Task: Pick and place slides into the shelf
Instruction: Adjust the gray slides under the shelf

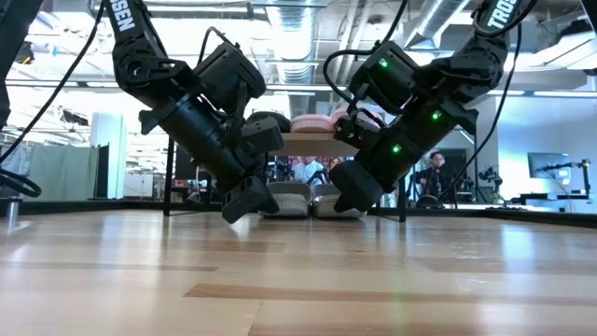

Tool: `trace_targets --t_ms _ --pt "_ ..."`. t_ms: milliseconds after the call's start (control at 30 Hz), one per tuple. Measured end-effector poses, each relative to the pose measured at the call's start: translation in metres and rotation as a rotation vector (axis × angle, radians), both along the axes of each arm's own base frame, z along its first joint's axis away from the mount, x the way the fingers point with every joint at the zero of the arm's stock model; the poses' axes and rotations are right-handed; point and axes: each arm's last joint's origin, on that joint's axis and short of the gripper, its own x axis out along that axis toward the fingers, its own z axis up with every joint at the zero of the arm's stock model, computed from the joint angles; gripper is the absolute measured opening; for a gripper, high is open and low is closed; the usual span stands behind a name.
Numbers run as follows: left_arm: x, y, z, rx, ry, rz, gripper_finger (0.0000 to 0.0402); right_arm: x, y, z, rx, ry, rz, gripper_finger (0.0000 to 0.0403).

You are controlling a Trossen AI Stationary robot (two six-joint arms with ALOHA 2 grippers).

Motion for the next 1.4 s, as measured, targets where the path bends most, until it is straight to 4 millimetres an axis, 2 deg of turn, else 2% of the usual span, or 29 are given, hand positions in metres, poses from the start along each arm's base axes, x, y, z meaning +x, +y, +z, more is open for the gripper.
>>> trace_targets --t_ms 1067,1400 --pt "-0.001 -0.001 -0.001 -0.002 0.007 0.032 0.0006 0.000 -0.002 0.000 0.010 0.003 0.002 0.0000" --pt "-0.002 -0.010 -0.001 0.046 0.020 0.048 0.0006 0.000 -0.002 0.000 0.012 0.003 0.004 0.0000"
